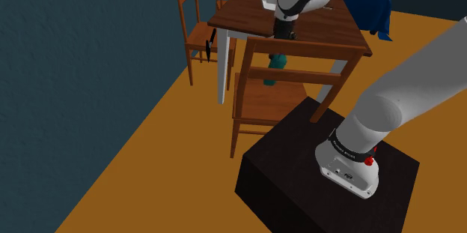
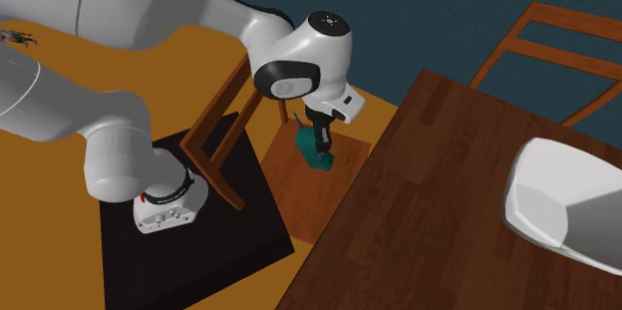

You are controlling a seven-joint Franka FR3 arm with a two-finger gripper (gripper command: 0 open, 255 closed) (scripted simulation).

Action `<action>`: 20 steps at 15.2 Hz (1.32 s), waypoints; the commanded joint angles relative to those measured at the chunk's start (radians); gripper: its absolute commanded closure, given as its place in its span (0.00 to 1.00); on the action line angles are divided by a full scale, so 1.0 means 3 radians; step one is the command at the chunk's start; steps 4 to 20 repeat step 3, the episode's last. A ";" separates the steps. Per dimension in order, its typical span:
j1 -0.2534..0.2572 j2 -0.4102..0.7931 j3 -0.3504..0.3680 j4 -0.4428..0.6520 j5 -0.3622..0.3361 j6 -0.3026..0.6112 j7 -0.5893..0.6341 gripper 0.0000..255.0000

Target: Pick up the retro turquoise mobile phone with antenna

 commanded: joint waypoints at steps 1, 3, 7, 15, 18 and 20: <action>0.0001 -0.0059 0.0006 0.0042 -0.0001 -0.0101 0.0003 1.00; 0.0001 -0.0064 0.0006 0.0046 -0.0002 -0.0109 0.0003 1.00; 0.0001 -0.0064 0.0006 0.0046 -0.0002 -0.0109 0.0003 1.00; 0.0001 -0.0064 0.0006 0.0046 -0.0002 -0.0109 0.0003 1.00; 0.0001 -0.0064 0.0006 0.0046 -0.0002 -0.0109 0.0003 1.00; 0.0001 -0.0064 0.0006 0.0046 -0.0002 -0.0109 0.0003 1.00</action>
